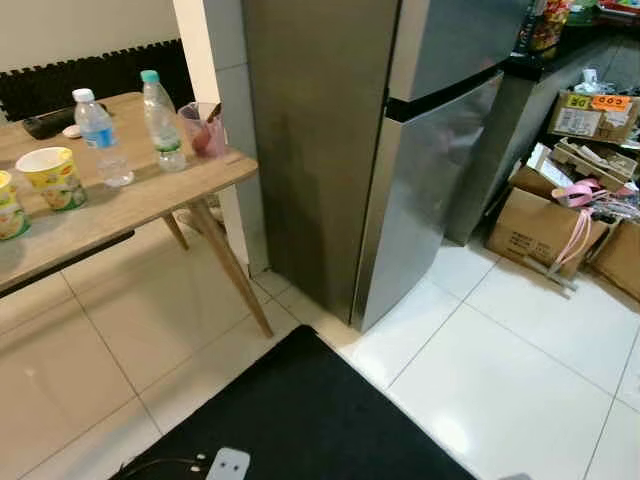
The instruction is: Restocking fridge
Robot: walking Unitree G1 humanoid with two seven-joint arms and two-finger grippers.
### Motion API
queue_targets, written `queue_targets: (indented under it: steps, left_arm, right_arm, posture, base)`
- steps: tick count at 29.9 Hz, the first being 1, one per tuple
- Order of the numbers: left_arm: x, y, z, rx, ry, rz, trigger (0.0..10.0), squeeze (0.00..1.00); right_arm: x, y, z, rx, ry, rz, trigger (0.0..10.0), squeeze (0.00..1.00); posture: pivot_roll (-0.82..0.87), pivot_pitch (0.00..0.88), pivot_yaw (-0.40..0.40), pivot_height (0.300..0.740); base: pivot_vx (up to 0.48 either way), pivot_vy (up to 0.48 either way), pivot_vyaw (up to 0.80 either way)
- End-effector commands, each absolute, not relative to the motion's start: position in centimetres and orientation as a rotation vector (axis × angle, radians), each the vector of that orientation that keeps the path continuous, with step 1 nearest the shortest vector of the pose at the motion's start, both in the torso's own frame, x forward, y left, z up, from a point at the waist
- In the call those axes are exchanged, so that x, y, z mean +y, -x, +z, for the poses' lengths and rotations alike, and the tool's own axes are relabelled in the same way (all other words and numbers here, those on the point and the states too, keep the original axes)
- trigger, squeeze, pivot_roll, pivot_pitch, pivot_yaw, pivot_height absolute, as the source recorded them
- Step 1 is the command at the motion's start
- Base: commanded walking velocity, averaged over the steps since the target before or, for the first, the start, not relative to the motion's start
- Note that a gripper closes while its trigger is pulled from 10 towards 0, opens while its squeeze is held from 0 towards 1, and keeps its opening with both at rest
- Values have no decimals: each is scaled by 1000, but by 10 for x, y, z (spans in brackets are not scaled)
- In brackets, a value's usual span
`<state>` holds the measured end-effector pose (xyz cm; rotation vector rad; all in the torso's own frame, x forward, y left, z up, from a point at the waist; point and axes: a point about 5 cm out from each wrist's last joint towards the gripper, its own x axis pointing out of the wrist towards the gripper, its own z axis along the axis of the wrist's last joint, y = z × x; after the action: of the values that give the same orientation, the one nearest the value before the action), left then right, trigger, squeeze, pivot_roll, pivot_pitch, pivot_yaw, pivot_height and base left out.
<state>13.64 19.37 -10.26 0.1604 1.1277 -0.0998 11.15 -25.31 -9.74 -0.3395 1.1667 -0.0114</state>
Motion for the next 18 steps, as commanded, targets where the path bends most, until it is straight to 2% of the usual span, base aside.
queue_targets:
  steps: [1, 10, 17, 18]
  left_arm:
    - [196, -132, -104, 1139, -152, -81, 10000, 0]
    - [195, -133, -103, 1135, -150, -95, 10000, 0]
    - [197, -134, -103, 1132, -163, -85, 10000, 0]
    - [198, -134, -103, 1132, -162, -69, 10000, 0]
  right_arm:
    - [-249, -112, -98, 1160, 333, 0, 10000, 0]
    - [-248, -113, -98, 1156, 334, 5, 10000, 0]
    - [-247, -112, -99, 1158, 334, 8, 10000, 0]
    - [-247, -112, -99, 1159, 334, 9, 10000, 0]
  posture:
    - [-74, 0, -28, 740]
    - [-76, 0, -26, 740]
    - [-77, 0, -24, 740]
    - [-77, 0, -24, 740]
  base:
    - [0, 0, 0]
    - [0, 0, 0]
    - [0, -480, 0]
    - [0, 0, 0]
